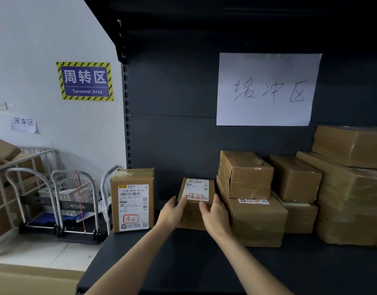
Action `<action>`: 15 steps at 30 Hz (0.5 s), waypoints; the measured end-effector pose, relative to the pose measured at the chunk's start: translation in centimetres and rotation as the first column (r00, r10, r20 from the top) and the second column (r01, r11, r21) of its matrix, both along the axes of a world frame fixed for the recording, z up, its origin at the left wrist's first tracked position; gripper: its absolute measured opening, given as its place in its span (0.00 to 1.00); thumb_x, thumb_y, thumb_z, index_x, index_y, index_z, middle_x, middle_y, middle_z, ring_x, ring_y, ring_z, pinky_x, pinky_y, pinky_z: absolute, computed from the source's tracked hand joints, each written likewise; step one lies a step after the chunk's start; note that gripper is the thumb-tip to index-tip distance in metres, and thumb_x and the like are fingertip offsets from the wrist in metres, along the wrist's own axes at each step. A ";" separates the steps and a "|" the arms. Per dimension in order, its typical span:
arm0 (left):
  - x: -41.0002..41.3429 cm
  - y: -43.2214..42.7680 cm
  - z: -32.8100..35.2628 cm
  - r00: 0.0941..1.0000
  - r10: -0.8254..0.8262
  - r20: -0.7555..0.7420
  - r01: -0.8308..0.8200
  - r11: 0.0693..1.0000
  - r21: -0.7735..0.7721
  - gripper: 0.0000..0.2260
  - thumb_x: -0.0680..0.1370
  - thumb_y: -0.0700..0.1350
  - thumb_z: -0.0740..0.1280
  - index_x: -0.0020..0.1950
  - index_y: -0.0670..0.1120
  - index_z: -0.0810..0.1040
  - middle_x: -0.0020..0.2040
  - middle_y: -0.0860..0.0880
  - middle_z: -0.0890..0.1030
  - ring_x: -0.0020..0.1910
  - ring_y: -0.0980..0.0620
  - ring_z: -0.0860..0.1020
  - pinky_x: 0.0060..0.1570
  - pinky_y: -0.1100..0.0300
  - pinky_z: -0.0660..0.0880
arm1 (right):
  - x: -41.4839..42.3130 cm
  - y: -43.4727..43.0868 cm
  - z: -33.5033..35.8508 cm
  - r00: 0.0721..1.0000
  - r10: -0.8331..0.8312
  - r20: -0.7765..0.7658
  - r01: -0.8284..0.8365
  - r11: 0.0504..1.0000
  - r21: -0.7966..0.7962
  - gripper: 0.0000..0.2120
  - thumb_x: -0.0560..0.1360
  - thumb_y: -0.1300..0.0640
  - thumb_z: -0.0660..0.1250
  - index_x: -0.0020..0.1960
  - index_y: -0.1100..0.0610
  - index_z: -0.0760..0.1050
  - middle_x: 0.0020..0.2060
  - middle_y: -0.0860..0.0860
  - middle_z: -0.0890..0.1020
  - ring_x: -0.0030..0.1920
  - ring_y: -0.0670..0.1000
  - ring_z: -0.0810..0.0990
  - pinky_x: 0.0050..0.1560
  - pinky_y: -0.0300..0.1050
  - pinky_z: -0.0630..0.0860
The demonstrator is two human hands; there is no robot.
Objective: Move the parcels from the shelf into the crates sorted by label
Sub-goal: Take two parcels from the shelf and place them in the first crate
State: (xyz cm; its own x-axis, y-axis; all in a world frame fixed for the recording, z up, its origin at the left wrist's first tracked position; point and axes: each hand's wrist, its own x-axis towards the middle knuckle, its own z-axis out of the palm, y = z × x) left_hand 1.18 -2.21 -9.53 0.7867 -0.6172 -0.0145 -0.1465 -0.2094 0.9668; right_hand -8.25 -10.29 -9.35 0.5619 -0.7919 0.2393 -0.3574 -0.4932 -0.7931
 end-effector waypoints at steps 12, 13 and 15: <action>-0.9 2.7 -0.9 0.990 -0.038 0.139 0.063 0.981 -0.184 0.17 0.81 0.39 0.58 0.70 0.45 0.63 0.58 0.53 0.73 0.60 0.55 0.71 0.57 0.62 0.67 | -1.4 0.1 -1.5 0.970 0.099 0.220 -0.132 0.981 0.141 0.24 0.79 0.58 0.60 0.73 0.57 0.60 0.67 0.51 0.72 0.67 0.50 0.70 0.65 0.41 0.65; -0.9 2.9 -1.2 0.984 -0.034 0.177 0.067 0.980 -0.185 0.18 0.80 0.38 0.58 0.70 0.45 0.63 0.58 0.53 0.73 0.62 0.54 0.71 0.58 0.62 0.67 | -1.6 0.2 -1.8 0.970 0.109 0.217 -0.139 0.982 0.127 0.24 0.78 0.59 0.60 0.73 0.57 0.59 0.67 0.51 0.72 0.67 0.49 0.70 0.65 0.41 0.65; -1.1 3.2 -1.8 0.972 -0.023 0.236 0.062 0.985 -0.159 0.20 0.80 0.36 0.58 0.71 0.44 0.61 0.60 0.52 0.73 0.63 0.54 0.71 0.58 0.63 0.68 | -1.8 0.2 -2.3 0.971 0.130 0.200 -0.154 0.982 0.109 0.25 0.78 0.61 0.61 0.73 0.56 0.59 0.67 0.51 0.73 0.67 0.49 0.70 0.64 0.39 0.66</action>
